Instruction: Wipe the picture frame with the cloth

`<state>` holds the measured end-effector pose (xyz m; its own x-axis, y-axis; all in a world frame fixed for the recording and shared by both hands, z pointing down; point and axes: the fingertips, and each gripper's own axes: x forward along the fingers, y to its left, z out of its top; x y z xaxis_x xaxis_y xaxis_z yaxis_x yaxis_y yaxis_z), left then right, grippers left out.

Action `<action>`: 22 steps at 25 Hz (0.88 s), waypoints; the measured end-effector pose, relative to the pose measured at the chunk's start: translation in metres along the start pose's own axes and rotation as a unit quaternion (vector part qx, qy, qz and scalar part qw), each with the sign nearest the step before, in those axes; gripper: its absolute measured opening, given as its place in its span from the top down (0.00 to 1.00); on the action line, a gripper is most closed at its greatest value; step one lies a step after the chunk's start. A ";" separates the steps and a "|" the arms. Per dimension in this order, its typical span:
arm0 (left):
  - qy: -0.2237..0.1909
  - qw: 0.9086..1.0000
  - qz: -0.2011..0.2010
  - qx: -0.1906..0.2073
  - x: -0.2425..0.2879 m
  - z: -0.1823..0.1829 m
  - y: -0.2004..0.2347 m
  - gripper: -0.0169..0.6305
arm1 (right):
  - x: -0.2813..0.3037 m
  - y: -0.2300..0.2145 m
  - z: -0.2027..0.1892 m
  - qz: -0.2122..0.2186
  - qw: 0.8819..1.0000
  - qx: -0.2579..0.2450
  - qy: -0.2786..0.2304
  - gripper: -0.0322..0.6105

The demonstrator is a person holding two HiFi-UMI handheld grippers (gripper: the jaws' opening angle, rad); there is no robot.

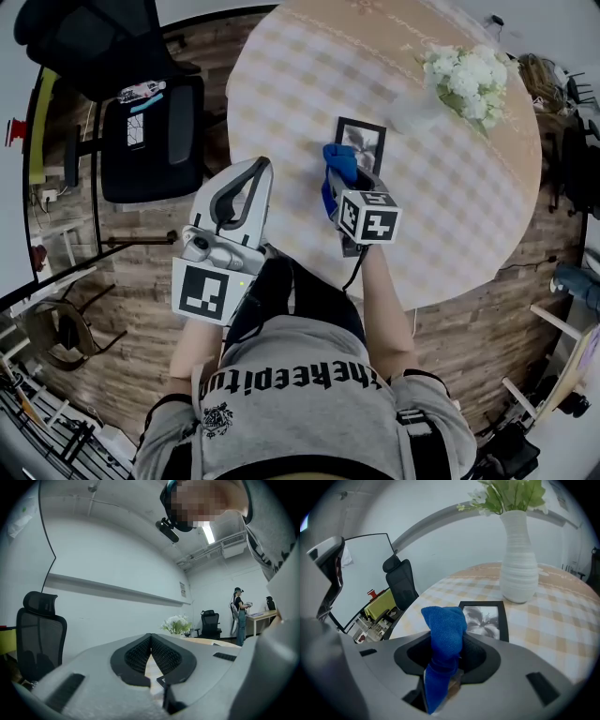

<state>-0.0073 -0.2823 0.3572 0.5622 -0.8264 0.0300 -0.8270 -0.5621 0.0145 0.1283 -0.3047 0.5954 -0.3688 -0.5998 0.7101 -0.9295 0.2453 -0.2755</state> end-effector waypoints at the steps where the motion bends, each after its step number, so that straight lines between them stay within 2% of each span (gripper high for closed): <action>1: 0.000 1.000 -0.002 0.001 0.000 0.000 -0.001 0.95 | -0.001 -0.002 0.000 -0.004 1.000 -0.001 0.000 0.71; 14: -0.005 1.000 -0.027 0.004 0.012 0.004 -0.017 0.95 | -0.030 -0.053 -0.008 -0.071 0.997 -0.002 -0.006 0.71; 22: -0.005 0.999 -0.041 0.006 0.019 0.005 -0.025 0.95 | -0.046 -0.072 -0.009 -0.088 0.996 0.009 -0.012 0.71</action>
<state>0.0243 -0.2846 0.3521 0.6285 -0.7776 0.0194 -0.7778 -0.6285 0.0050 0.2120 -0.2878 0.5885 -0.2008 -0.6501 0.7328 -0.9795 0.1221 -0.1601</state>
